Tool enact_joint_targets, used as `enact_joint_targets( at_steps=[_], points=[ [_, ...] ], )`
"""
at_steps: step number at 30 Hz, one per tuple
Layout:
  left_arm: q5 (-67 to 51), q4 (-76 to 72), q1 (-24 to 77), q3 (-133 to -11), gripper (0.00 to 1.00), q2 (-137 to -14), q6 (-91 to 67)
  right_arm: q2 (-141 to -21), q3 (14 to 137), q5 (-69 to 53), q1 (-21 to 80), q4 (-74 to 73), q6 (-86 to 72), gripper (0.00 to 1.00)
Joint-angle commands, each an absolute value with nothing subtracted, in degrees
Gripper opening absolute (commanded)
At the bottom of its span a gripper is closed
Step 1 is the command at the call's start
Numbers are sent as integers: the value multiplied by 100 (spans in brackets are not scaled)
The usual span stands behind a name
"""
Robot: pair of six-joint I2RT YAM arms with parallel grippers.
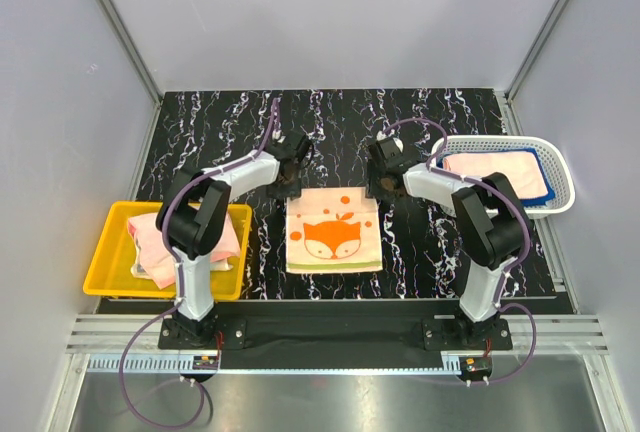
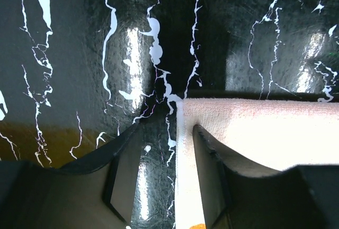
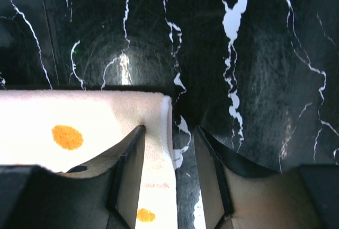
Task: Fold and stack the towels
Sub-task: Fold the towel
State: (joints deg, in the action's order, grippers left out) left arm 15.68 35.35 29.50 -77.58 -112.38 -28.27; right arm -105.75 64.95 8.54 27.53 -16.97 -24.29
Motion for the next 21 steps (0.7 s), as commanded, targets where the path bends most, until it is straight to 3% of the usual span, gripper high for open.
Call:
enact_joint_targets(
  at_steps=[1,11,21],
  points=[
    [1653,3296,2909,-7928,48,-11215,-2769,-10626,6654,941,2663,-1328,-2233,49],
    [1152,2646,2821,-7611,47,-10863,-2883,-10494,6390,510,2531,-633,-2206,47],
    [949,2505,2663,-7594,45,-11004,-2927,-10758,6460,440,2514,-712,-2215,39]
  ],
)
